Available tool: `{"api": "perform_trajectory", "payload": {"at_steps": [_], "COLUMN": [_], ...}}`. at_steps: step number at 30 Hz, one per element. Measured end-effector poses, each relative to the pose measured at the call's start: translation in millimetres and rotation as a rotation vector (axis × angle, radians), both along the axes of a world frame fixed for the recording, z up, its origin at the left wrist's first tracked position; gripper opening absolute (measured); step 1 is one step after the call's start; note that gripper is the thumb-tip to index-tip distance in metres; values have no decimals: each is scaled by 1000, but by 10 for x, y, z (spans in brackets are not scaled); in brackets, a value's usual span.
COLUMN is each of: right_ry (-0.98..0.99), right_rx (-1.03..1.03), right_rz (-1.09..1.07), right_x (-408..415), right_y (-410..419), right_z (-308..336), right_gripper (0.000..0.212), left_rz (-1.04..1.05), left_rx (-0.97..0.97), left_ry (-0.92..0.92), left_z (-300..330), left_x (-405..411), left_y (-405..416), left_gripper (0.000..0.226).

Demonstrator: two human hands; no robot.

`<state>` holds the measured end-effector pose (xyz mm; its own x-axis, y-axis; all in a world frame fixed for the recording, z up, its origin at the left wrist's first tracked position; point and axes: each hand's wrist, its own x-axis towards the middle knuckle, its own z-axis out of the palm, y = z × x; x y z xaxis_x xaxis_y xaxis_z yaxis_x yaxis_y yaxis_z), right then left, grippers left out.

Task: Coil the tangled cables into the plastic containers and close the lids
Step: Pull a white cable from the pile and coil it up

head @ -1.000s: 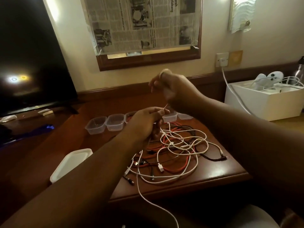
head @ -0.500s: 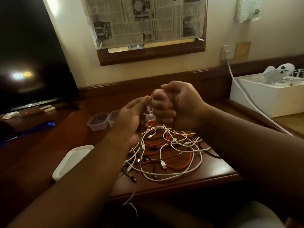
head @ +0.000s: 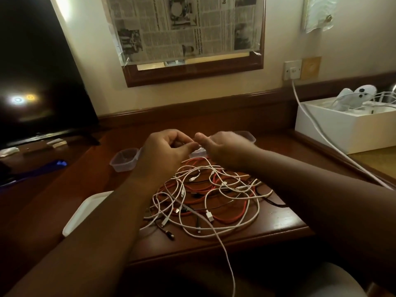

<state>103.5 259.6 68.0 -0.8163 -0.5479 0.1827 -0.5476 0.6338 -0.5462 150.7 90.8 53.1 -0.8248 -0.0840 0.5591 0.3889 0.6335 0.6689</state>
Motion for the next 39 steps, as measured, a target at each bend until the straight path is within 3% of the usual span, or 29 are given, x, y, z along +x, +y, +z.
{"api": "perform_trajectory", "payload": {"at_steps": [2, 4, 6, 8, 9, 11, 13, 15, 17, 19, 21, 24, 29, 32, 34, 36, 38, 39], "right_ry": [-527, -926, -1138, -1162, -1075, -687, -135, 332, 550, 565, 444, 26, -1048, -1209, -1003, -579, -18, 203], "right_rx": [-384, -755, -1043, -1273, -1348, -1310, -975, -504, -174, -32, -45, -236, -883, -1291, -1399, -1222, -682, -343], "right_rz": [187, 385, 544, 604, 579, 428, 209, 59, -14, -55, -74, -31, 325, 463, 430, 276, 48, 1], "right_x": [55, 117, 219, 289, 265, 204, 136, 90, 37, -7, 4, 157, 318, 384, 336, 264, 243, 240], "right_y": [10, 35, 3, -53, -76, -96, -102, -105, -95, -70, -59, -121, -98, -113, -158, -179, -160, -156], "right_z": [-68, -149, -193, -196, -209, -239, -315, -436, -540, -569, -562, -481, -347, -269, -256, -258, -288, -347], "right_gripper": [66, 62, 55, 53, 53, 47, 30, 32, 48, 58, 69, 74, 75, 77, 78, 62, 47, 54], "left_rz": [-46, -179, -279, -288, -276, -281, -265, -197, -139, -98, -61, -71, -310, -302, -283, -271, -234, -199], "left_rx": [184, 574, 836, 950, 993, 1026, 907, 632, 321, 64, -38, 70, 843, 1040, 998, 863, 610, 421], "left_ry": [-107, -260, -368, -443, -482, -549, -571, -517, -423, -275, -156, -119, -390, -500, -548, -532, -435, -368], "left_z": [-26, -78, -200, -329, -388, -464, -489, -470, -417, -375, -361, -339, -421, -521, -533, -547, -540, -538], "left_x": [-2, 25, 65, 142, 181, 248, 282, 271, 265, 249, 224, 194, 206, 187, 233, 257, 243, 216], "left_y": [-5, 15, 70, 192, 258, 371, 392, 338, 259, 169, 70, -8, 66, 151, 240, 266, 214, 154], "left_gripper": [7, 7, 9, 13, 17, 12, 15, 17, 20, 16, 8, 6, 22, 18, 19, 33, 16, 21]}}
